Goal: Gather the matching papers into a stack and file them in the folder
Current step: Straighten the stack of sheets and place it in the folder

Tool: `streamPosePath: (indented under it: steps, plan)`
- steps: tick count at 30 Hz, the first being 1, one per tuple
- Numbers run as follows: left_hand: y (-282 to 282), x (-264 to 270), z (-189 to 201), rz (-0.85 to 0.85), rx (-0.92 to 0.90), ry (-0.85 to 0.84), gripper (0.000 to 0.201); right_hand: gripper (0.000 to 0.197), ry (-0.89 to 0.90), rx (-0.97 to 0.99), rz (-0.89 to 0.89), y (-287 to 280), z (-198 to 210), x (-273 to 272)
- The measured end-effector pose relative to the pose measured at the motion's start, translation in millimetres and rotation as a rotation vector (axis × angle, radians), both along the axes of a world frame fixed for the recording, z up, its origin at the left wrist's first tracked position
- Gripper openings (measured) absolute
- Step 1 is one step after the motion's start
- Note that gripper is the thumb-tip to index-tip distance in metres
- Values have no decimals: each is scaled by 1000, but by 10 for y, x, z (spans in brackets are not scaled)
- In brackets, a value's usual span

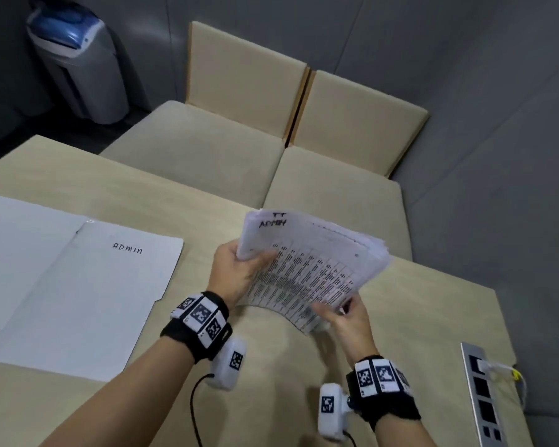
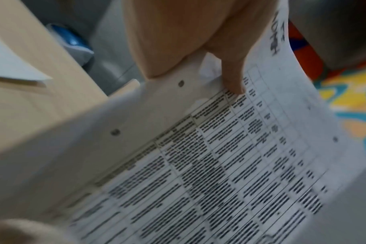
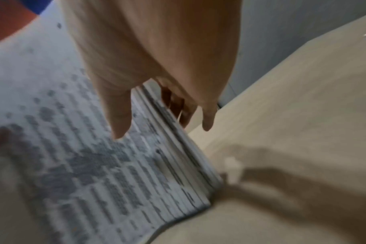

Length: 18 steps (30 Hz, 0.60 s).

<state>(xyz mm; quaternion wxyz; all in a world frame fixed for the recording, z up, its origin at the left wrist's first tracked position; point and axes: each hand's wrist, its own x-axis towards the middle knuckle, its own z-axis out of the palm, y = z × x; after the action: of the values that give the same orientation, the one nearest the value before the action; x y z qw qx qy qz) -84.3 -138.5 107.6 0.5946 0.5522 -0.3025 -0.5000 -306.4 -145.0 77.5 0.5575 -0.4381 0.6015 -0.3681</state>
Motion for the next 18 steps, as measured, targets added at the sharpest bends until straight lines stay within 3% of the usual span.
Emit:
streamPosePath:
  steps: [3, 4, 6, 8, 9, 12, 14, 18]
  plan:
    - [-73, 218, 23, 49, -44, 121, 31, 119, 0, 107, -171, 68, -178, -32]
    - [-100, 299, -17, 65, -52, 181, 39, 118, -100, 167, -196, 104, -223, -27]
    - [-116, 395, -104, 43, -41, 354, 52, 94, -462, 275, -220, 148, -308, -7]
    - [-96, 396, -169, -30, -13, 473, 50, 58, -725, 252, -237, 141, -208, 99]
    - [-80, 397, -206, -48, -1, 497, 46, 46, -765, 213, -240, 108, -122, 164]
    - [-53, 566, -311, 45, 7, 473, 51, 34, -565, -3, -218, -33, 111, 232]
    - [-65, 863, -370, 131, 8, 318, 62, 37, -372, -128, -178, -80, 264, 179]
    - [-57, 1213, -238, -132, -26, -92, 39, 32, -83, -343, -54, -77, 586, 123]
